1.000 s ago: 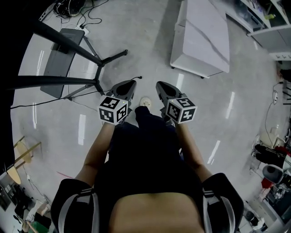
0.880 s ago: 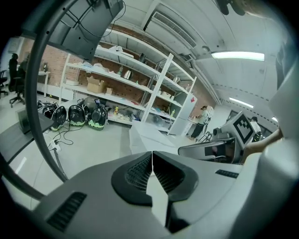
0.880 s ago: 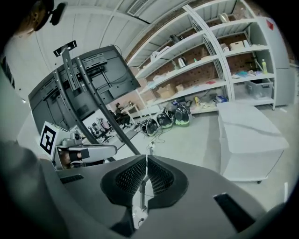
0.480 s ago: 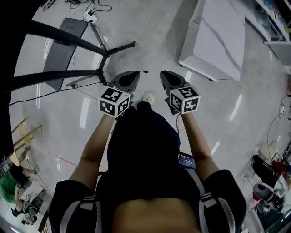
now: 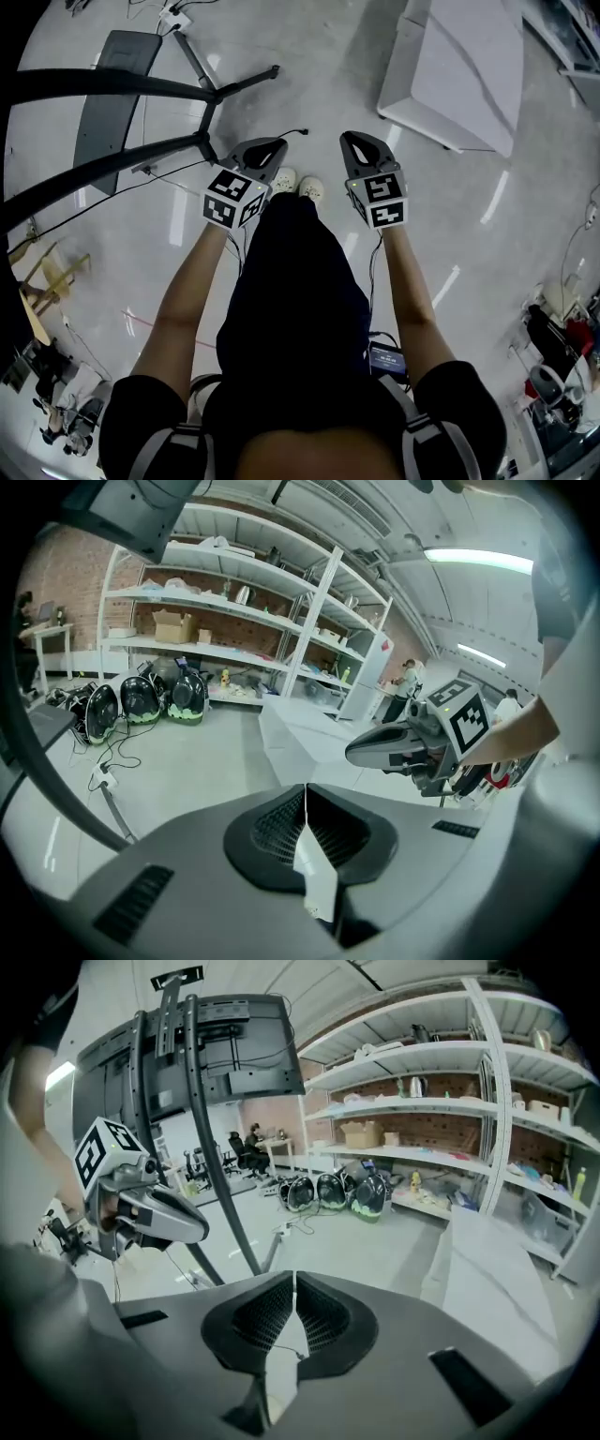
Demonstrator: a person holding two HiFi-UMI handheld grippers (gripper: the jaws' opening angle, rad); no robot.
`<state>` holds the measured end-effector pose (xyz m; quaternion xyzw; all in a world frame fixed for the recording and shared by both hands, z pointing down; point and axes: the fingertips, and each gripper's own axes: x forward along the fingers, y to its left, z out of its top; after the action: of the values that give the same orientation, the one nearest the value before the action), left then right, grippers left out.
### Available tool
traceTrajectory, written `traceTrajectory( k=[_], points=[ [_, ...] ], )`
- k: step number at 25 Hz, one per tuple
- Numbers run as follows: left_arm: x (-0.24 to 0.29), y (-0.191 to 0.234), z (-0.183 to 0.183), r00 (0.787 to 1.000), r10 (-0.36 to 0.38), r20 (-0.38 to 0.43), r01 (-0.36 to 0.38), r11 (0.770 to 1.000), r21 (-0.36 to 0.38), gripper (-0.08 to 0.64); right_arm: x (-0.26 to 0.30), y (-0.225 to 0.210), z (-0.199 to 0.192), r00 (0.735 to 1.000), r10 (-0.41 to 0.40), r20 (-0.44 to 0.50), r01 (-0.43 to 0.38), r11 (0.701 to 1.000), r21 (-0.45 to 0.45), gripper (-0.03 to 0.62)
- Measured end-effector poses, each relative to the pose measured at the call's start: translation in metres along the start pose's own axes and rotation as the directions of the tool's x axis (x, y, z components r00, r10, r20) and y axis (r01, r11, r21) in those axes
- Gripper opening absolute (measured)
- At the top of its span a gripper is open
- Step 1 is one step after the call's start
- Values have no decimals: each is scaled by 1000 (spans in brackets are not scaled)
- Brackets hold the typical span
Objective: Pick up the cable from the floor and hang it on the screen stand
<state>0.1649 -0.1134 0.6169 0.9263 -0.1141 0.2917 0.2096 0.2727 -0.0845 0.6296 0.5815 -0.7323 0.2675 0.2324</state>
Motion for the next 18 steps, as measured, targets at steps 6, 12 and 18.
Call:
traceTrajectory(
  k=[6, 12, 18],
  points=[
    [50, 20, -38, 997, -56, -62, 56, 998, 4, 11, 40, -5, -30, 999, 7, -40, -7, 1000, -10, 26],
    [93, 39, -99, 983, -107, -147, 117, 991, 59, 11, 89, -5, -69, 999, 5, -52, -3, 1000, 27, 26],
    [137, 60, -158, 971, -122, -207, 143, 986, 86, 11, 128, -11, -121, 994, 4, -110, -6, 1000, -20, 26]
  ],
)
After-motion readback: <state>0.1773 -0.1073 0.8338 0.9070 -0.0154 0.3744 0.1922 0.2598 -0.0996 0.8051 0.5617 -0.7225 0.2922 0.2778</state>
